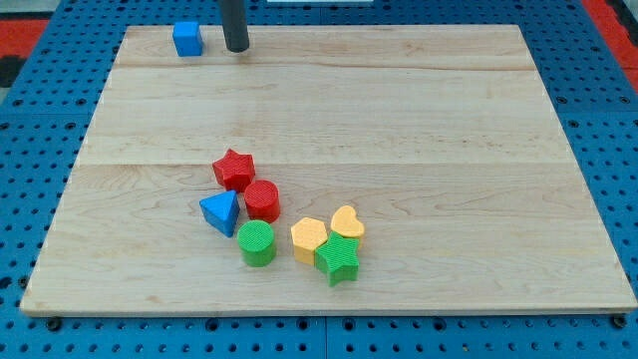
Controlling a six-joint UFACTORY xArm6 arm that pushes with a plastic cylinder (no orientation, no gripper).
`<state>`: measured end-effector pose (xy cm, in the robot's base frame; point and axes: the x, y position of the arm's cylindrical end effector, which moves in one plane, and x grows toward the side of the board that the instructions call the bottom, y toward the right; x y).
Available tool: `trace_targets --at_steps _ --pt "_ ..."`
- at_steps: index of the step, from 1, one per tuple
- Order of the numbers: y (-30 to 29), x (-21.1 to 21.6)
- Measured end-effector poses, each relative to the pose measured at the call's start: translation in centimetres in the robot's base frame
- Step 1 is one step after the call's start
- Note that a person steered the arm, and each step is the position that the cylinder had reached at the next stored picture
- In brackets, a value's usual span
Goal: Slightly move the blue cube towards left
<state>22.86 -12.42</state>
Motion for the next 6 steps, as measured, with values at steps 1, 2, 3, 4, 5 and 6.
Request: trace_targets --at_steps 1,2,3,4,5,6 --pt "-2.5 0.0" --pt "-4.9 0.1" --pt "-5.8 0.6" --pt "-3.1 8.3" --pt "-6.0 20.6" --pt "0.0 25.3"
